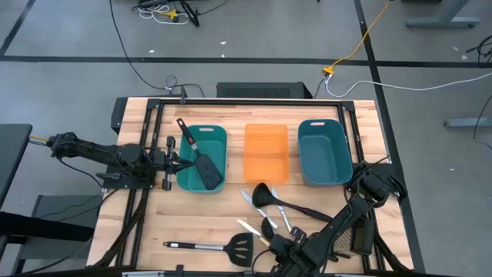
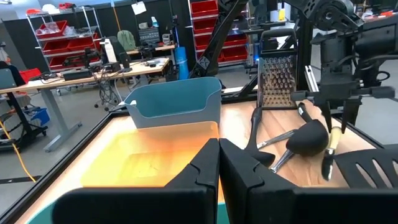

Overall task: Pick & Place Kitchen Items
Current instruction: Put the yellow table knife into the orange bin

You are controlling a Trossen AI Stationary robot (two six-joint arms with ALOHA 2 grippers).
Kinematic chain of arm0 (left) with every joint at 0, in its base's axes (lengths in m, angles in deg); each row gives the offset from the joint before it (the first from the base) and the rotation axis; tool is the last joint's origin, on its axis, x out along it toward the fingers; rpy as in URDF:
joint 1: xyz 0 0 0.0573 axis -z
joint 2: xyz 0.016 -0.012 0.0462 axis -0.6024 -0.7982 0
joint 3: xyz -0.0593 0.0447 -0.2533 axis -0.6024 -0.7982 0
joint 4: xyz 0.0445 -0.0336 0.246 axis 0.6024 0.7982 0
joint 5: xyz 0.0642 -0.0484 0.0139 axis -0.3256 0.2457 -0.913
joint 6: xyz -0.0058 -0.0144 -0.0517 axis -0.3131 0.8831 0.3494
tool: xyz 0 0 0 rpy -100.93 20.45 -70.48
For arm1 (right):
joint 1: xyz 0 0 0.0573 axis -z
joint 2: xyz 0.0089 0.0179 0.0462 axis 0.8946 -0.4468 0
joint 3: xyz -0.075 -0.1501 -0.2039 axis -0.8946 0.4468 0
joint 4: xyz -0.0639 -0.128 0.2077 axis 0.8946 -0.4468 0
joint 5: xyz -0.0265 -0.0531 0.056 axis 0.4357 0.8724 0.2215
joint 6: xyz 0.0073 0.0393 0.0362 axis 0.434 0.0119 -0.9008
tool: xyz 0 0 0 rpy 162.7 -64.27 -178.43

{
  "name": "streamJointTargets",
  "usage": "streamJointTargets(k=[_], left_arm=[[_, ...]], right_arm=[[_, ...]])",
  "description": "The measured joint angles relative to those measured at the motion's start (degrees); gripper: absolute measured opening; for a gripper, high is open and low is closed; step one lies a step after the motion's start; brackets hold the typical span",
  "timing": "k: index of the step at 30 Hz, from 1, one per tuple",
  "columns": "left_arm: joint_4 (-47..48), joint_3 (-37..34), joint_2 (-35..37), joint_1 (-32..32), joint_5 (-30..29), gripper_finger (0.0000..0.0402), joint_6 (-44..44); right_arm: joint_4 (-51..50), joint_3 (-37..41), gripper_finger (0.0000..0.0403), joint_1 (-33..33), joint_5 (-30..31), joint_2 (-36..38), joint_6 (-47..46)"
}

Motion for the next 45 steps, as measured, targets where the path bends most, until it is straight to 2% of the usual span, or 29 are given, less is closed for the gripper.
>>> streamJointTargets(k=[6, 12, 15, 18, 23, 28, 32, 36, 40, 45], left_arm=[[0.00, 0.00, -0.02, -0.01, 0.00, 0.0016, 0.00], [0.00, 0.00, -0.01, -0.01, 0.00, 0.0016, 0.02], [0.01, 0.00, 0.00, 0.01, 0.00, 0.0016, 0.04], [0.09, 0.00, -0.01, 0.01, 0.00, 0.0016, 0.04], [0.79, -0.02, 0.00, 0.00, 0.00, 0.0016, 0.02], [0.83, -0.02, -0.02, 0.02, -0.02, 0.0016, -0.09], [0.83, -0.02, 0.00, 0.01, -0.01, 0.0016, -0.16], [0.90, -0.02, 0.00, 0.02, -0.20, 0.0016, -0.73], [1.17, -0.02, 0.00, 0.02, -0.22, 0.0016, -0.81], [1.31, -0.02, 0.00, 0.02, -0.24, 0.0016, -0.63]], right_arm=[[2.09, 0.00, 0.0081, 0.36, 2.86, 0.04, 0.09], [4.17, -0.02, 0.0081, 0.46, 9.16, 0.04, -2.20], [5.18, -0.02, 0.0081, 0.38, 13.33, 0.04, -3.49], [7.02, -0.02, 0.0081, -0.36, 20.07, 0.09, -2.27], [10.03, -0.02, 0.0081, -1.41, 29.12, 3.38, 11.69], [15.60, -0.04, 0.0081, 1.09, 30.07, 10.80, 34.64], [22.55, -0.04, 0.0081, 3.52, 24.51, 17.21, 54.64], [24.29, -0.07, 0.0081, 5.90, 18.76, 23.95, 68.54], [24.15, 0.19, 0.0081, 9.03, 16.65, 31.33, 76.96], [25.21, 5.99, 0.0081, 12.81, 16.42, 42.93, 81.03]])
